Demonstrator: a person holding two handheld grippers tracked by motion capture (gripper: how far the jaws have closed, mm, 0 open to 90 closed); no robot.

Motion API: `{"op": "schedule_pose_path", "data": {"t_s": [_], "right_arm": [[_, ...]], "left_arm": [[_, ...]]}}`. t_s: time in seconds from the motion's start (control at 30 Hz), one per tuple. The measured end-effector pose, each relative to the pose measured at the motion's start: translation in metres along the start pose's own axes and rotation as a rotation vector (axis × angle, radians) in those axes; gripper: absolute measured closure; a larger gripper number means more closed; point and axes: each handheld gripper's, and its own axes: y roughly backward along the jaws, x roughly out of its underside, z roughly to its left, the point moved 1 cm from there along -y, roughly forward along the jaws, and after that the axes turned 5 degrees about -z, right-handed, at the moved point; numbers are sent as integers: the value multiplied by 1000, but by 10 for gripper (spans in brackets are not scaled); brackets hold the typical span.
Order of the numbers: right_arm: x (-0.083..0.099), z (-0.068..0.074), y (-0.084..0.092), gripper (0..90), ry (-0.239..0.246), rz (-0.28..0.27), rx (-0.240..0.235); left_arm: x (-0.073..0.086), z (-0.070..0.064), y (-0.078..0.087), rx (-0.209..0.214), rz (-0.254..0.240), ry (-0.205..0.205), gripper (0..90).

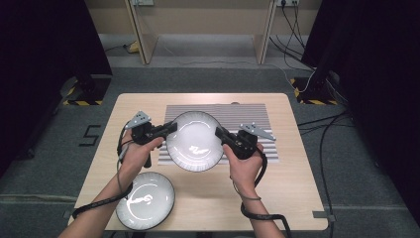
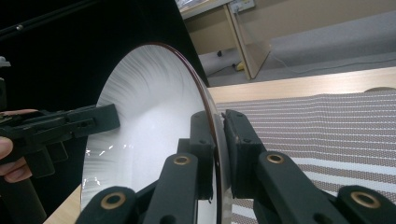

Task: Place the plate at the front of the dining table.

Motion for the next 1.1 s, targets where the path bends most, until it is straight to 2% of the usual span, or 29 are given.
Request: {"op": "schedule_pose_path", "data": {"t_s": [0.53,1.1], "right_arm": [[-9,-11,3,826,5,-27,25],[-15,-33,-18,827,-14,-6,35]], "left_arm": [[-8,-3,-19,15,7,1,816],[-9,14,-46,12,37,22,815]]}}
